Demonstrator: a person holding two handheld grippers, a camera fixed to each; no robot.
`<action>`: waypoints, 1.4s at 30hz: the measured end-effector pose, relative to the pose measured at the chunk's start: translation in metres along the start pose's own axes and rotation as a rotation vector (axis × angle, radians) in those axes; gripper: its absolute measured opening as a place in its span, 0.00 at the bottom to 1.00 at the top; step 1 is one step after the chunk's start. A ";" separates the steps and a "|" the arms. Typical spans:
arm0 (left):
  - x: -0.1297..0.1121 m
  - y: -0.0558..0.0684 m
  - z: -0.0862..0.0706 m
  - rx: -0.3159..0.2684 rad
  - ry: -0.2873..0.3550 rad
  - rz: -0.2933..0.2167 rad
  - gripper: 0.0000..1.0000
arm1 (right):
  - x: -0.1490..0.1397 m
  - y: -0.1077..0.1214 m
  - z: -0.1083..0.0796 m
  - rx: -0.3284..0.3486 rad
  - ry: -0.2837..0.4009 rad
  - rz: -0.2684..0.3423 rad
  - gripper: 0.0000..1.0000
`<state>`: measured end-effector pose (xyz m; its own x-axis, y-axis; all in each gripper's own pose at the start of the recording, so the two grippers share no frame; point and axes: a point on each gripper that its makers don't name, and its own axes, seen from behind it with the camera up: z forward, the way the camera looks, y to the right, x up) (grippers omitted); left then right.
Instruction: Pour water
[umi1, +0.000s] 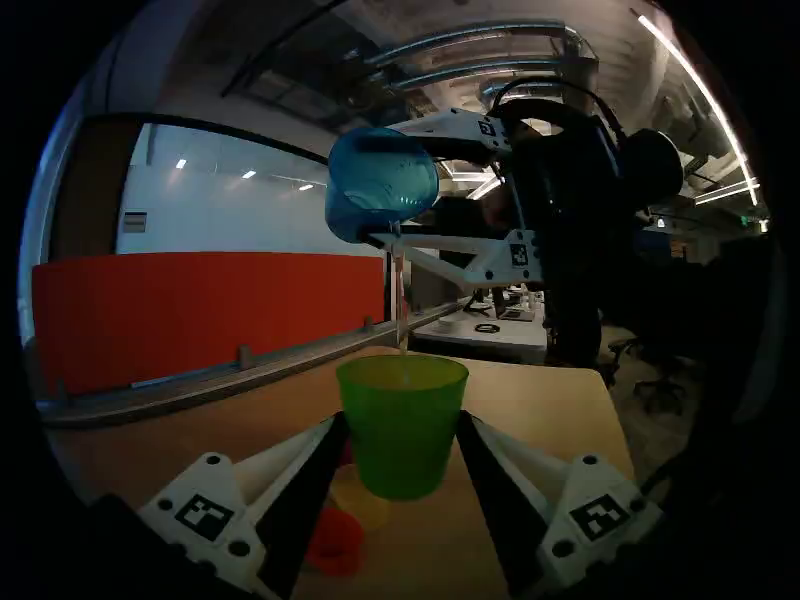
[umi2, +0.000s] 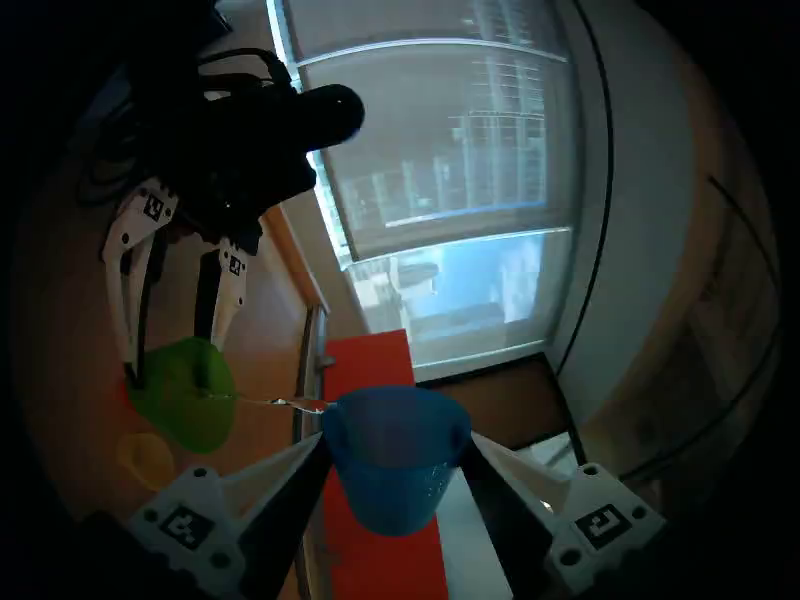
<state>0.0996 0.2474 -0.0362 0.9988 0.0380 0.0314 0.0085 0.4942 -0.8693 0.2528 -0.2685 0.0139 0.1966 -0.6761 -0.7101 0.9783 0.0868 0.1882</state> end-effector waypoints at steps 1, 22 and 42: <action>0.000 0.000 0.000 0.000 0.000 -0.001 0.79 | 0.000 0.000 0.000 0.000 0.001 -0.002 0.89; -0.001 -0.004 -0.001 0.006 0.005 -0.012 0.79 | 0.005 -0.001 0.002 0.007 0.001 -0.069 0.89; 0.000 -0.002 -0.001 0.006 0.008 -0.012 0.79 | 0.009 0.004 0.007 0.001 -0.001 -0.138 0.89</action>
<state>0.0998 0.2457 -0.0349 0.9990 0.0257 0.0379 0.0200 0.4994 -0.8662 0.2580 -0.2794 0.0126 0.0604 -0.6819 -0.7289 0.9960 -0.0075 0.0895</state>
